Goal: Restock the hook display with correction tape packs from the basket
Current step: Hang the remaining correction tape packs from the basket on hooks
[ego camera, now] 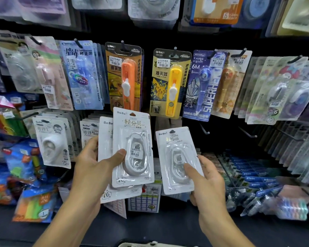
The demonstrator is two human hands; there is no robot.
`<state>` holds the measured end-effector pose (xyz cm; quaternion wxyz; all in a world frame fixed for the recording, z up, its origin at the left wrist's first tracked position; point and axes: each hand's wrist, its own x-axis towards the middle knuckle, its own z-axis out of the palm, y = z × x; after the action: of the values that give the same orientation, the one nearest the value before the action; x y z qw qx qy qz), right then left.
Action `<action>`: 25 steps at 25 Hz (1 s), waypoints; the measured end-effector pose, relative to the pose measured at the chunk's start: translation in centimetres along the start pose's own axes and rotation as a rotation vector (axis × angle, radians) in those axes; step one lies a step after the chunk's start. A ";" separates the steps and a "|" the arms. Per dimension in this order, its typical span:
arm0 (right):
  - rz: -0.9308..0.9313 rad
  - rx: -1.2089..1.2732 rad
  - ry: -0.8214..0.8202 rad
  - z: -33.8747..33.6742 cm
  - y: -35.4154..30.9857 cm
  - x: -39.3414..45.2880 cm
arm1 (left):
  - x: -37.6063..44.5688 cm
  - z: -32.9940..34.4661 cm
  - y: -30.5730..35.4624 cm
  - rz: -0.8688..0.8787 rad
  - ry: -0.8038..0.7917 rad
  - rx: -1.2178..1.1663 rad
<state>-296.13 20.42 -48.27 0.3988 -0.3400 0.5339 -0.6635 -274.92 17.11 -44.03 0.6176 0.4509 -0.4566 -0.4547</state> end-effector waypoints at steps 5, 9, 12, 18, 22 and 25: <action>0.137 -0.020 -0.293 0.7 1.0 -0.5 | -0.4 1.3 -1.3 -0.046 -0.133 0.039; 0.095 0.050 -0.356 0.8 0.3 -0.2 | -1.0 2.3 -2.3 -0.106 -0.285 0.047; 0.054 0.004 -0.267 -0.6 -1.0 0.7 | -0.3 1.9 -2.1 -0.070 -0.177 0.048; -0.245 -0.365 -0.048 -0.7 -1.2 0.5 | 0.7 1.2 -1.8 -0.055 -0.052 -0.034; -0.002 -0.083 -0.022 0.0 0.0 0.2 | 0.6 1.7 -1.9 -0.045 -0.037 -0.026; 0.125 -0.100 -0.271 0.2 0.5 0.1 | 0.7 2.1 -2.2 -0.063 -0.053 -0.060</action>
<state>-295.91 20.14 -48.75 0.4904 -0.4122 0.5277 -0.5578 -277.17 15.72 -45.73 0.6038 0.4340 -0.4445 -0.4995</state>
